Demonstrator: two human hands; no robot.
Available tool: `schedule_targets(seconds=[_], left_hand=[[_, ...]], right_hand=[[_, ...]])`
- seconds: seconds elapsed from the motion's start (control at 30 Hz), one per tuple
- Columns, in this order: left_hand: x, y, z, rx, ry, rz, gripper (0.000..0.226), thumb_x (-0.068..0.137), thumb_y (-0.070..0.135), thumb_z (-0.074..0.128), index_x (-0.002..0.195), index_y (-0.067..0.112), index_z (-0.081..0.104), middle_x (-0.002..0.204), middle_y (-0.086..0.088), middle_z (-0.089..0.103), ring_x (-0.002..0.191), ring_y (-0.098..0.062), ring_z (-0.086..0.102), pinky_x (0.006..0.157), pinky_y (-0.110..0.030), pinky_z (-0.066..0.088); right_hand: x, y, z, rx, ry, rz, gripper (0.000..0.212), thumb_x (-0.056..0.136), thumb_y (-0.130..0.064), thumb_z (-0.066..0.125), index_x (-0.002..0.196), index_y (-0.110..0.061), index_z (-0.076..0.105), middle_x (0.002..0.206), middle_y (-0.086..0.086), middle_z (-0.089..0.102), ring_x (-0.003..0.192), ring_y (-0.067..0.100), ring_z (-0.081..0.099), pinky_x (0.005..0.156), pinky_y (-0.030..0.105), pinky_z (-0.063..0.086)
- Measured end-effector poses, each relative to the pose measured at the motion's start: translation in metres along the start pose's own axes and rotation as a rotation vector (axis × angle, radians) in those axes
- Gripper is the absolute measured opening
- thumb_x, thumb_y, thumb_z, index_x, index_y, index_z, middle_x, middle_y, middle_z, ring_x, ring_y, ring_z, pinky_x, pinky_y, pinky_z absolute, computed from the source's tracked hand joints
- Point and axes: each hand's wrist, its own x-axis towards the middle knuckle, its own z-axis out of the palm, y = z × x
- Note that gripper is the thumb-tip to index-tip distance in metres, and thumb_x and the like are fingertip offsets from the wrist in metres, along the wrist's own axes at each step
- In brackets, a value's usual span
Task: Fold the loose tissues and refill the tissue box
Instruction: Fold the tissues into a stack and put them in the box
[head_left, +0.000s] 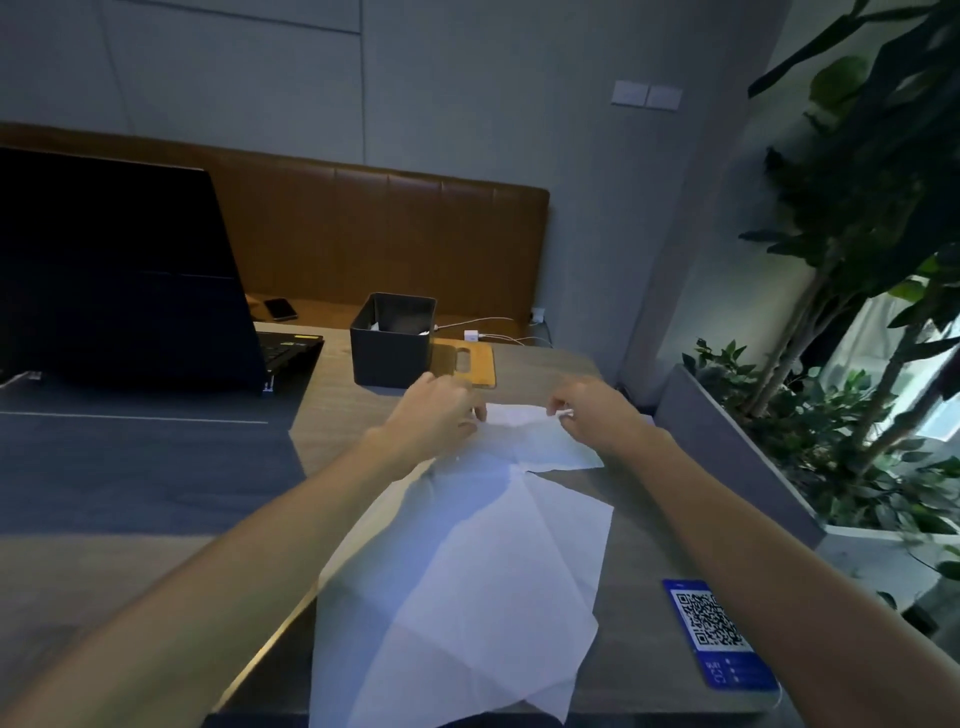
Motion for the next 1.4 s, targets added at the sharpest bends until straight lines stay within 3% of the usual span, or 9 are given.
schedule_targets(seconds=[0.1, 0.23, 0.4, 0.53, 0.7, 0.87, 1.07, 1.23, 1.4], left_hand=[[-0.012, 0.004, 0.013, 0.029, -0.082, 0.067, 0.024, 0.099, 0.036, 0.062, 0.119, 0.030, 0.072, 0.116, 0.007, 0.071, 0.108, -0.014, 0.059, 0.095, -0.032, 0.040], [-0.018, 0.006, 0.015, -0.156, -0.122, 0.061, 0.023, 0.097, 0.038, 0.064, 0.114, 0.028, 0.076, 0.107, 0.007, 0.073, 0.092, -0.008, 0.063, 0.076, -0.019, 0.046], [-0.014, -0.001, 0.014, -0.502, 0.052, -0.185, 0.031, 0.100, 0.046, 0.054, 0.111, 0.024, 0.073, 0.101, 0.006, 0.069, 0.090, -0.010, 0.062, 0.077, -0.035, 0.059], [-0.008, -0.006, 0.016, -0.405, 0.034, -0.278, 0.028, 0.102, 0.040, 0.053, 0.119, 0.023, 0.069, 0.120, 0.002, 0.062, 0.108, -0.014, 0.055, 0.094, -0.037, 0.051], [-0.040, 0.026, 0.012, -0.066, -0.025, -0.091, 0.028, 0.104, 0.040, 0.044, 0.115, 0.025, 0.064, 0.122, 0.001, 0.059, 0.114, -0.020, 0.050, 0.098, -0.037, 0.038], [-0.090, 0.072, 0.024, 0.054, -0.074, -0.107, 0.040, 0.096, 0.052, 0.039, 0.113, 0.021, 0.058, 0.109, -0.003, 0.052, 0.102, -0.027, 0.047, 0.088, -0.039, 0.038], [-0.099, 0.073, 0.035, 0.043, -0.140, -0.123, 0.048, 0.098, 0.057, 0.031, 0.126, 0.022, 0.049, 0.122, -0.003, 0.046, 0.111, -0.027, 0.042, 0.092, -0.040, 0.034], [-0.096, 0.058, 0.041, -0.010, -0.202, -0.082, 0.062, 0.102, 0.058, 0.021, 0.154, 0.025, 0.027, 0.153, -0.003, 0.031, 0.137, -0.024, 0.030, 0.116, -0.040, 0.022], [-0.082, 0.042, 0.039, -0.078, -0.282, -0.069, 0.065, 0.104, 0.057, 0.022, 0.161, 0.028, 0.013, 0.167, 0.000, 0.010, 0.153, -0.023, 0.007, 0.123, -0.041, 0.004]], right_hand=[[-0.004, 0.001, 0.012, -0.057, -0.065, 0.012, 0.027, 0.095, -0.008, 0.063, 0.110, -0.029, 0.072, 0.128, -0.002, 0.063, 0.101, 0.017, 0.058, 0.091, 0.018, 0.051], [-0.009, 0.005, 0.017, -0.069, -0.123, -0.002, 0.032, 0.092, -0.003, 0.064, 0.110, -0.028, 0.070, 0.130, -0.005, 0.059, 0.100, 0.014, 0.051, 0.092, 0.016, 0.047], [-0.012, 0.015, 0.018, -0.073, -0.098, 0.028, 0.032, 0.092, 0.001, 0.060, 0.102, -0.026, 0.074, 0.130, -0.001, 0.062, 0.096, 0.013, 0.051, 0.095, 0.025, 0.052], [-0.010, 0.023, 0.017, 0.008, -0.052, 0.109, 0.035, 0.094, 0.002, 0.054, 0.103, -0.025, 0.074, 0.127, 0.002, 0.065, 0.096, 0.014, 0.059, 0.082, 0.019, 0.052], [-0.010, 0.013, 0.021, 0.142, -0.057, 0.101, 0.034, 0.095, -0.002, 0.050, 0.095, -0.033, 0.066, 0.130, 0.001, 0.063, 0.084, 0.012, 0.057, 0.062, 0.011, 0.041], [-0.006, -0.013, 0.024, 0.176, -0.117, 0.030, 0.019, 0.103, -0.033, 0.050, 0.116, -0.029, 0.063, 0.142, -0.004, 0.053, 0.124, 0.015, 0.048, 0.098, 0.021, 0.034], [-0.001, -0.034, 0.044, 0.169, -0.236, 0.067, 0.057, 0.098, -0.058, 0.048, 0.146, -0.028, 0.045, 0.159, -0.003, 0.038, 0.143, 0.025, 0.036, 0.117, 0.044, 0.029], [0.008, -0.028, 0.054, 0.110, -0.219, 0.129, 0.071, 0.095, -0.069, 0.040, 0.154, -0.031, 0.031, 0.163, -0.002, 0.030, 0.149, 0.031, 0.026, 0.120, 0.055, 0.022], [0.029, -0.023, 0.050, 0.137, -0.116, 0.192, 0.047, 0.106, -0.050, 0.027, 0.139, -0.029, 0.052, 0.150, 0.000, 0.049, 0.136, 0.032, 0.040, 0.115, 0.054, 0.027]])
